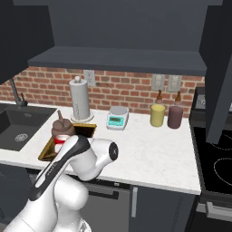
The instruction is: Pick the kettle from the counter and place it on the tray. Then pick the mug from the cabinet and place it on the tray. Then close the cabinet doors.
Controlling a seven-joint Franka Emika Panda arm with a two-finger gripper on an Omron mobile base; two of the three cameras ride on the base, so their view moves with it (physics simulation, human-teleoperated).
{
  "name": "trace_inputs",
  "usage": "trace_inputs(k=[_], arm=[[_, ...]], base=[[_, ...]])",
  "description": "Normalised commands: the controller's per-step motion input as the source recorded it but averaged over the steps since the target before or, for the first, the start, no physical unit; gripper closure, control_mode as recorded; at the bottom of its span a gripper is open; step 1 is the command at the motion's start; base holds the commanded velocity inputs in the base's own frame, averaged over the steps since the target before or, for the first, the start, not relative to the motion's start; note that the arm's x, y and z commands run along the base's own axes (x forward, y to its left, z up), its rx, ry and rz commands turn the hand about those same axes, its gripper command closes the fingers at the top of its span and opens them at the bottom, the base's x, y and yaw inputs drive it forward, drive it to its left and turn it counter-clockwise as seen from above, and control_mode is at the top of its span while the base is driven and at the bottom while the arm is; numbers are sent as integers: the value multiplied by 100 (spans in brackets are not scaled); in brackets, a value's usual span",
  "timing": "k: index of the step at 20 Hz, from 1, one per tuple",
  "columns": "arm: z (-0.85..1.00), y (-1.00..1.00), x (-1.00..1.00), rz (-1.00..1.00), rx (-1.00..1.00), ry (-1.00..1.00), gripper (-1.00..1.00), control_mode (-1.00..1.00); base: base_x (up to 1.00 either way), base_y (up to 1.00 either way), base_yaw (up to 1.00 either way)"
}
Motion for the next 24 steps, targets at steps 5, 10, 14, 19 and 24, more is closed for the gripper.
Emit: trace_inputs(k=[5, 10, 14, 19, 24], arm=[[-31, 4, 23, 7, -5, 0, 100, -100], [-35, 9, 15, 12, -5, 0, 100, -100], [-30, 10, 22, 13, 0, 0, 100, -100], [-19, 14, 22, 13, 0, -3, 100, -100], [-10, 18, 24, 7, 0, -9, 100, -100]], base=[[0, 0, 0], [0, 0, 0], [0, 0, 0], [0, 0, 0], [0, 0, 0]])
